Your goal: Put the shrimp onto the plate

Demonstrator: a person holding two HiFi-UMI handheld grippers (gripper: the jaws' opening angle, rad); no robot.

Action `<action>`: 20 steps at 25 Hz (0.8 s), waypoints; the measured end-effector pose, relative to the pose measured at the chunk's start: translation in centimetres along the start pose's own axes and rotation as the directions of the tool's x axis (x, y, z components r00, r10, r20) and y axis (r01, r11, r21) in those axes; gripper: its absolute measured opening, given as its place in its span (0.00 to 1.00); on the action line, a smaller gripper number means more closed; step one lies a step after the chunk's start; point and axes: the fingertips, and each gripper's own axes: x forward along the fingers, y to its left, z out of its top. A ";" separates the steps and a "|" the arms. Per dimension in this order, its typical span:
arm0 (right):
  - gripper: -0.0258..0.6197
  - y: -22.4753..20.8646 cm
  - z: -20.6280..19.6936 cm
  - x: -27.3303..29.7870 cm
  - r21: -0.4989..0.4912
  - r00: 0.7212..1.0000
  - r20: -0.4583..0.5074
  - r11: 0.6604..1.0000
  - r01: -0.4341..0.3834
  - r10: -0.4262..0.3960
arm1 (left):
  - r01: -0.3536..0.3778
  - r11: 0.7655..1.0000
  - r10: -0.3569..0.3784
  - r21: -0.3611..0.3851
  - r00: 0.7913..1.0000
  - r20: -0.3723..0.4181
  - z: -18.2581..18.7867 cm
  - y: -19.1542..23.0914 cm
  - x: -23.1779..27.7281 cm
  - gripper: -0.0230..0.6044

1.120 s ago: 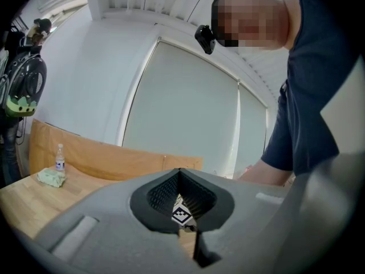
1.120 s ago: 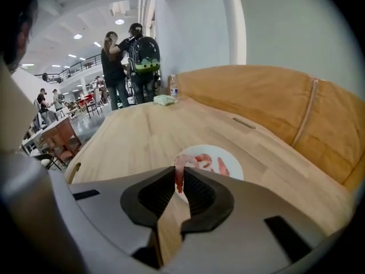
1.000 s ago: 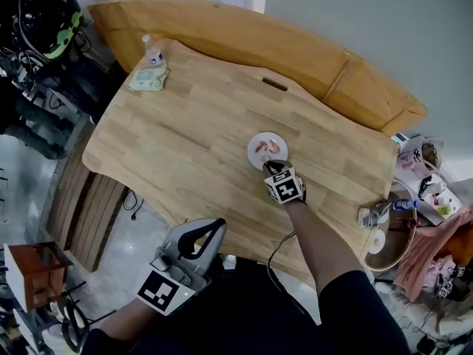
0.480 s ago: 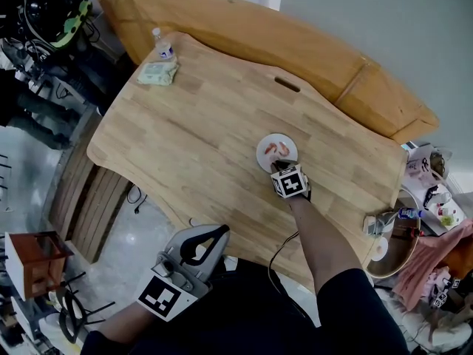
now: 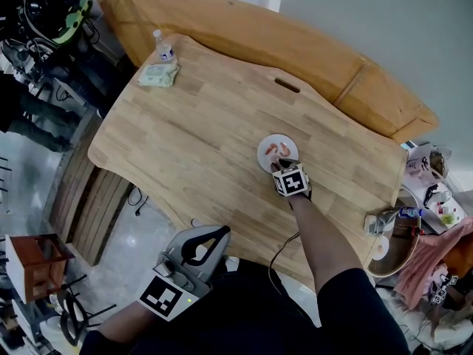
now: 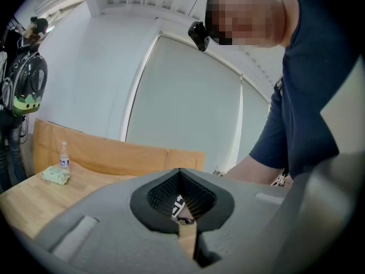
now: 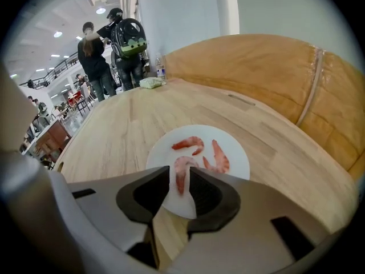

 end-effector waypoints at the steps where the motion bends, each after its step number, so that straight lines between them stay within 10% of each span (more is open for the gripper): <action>1: 0.22 0.0 0.2 -0.4 0.001 1.000 0.012 1.000 0.003 -0.003 | 0.004 1.000 -0.004 0.001 1.000 0.001 0.0 0.0 0.0 0.03; 20: 0.19 14.5 3.8 -21.8 0.012 0.910 0.412 0.999 -0.048 0.039 | 0.169 0.985 -0.171 0.039 0.984 0.056 0.2 -2.9 -3.2 0.03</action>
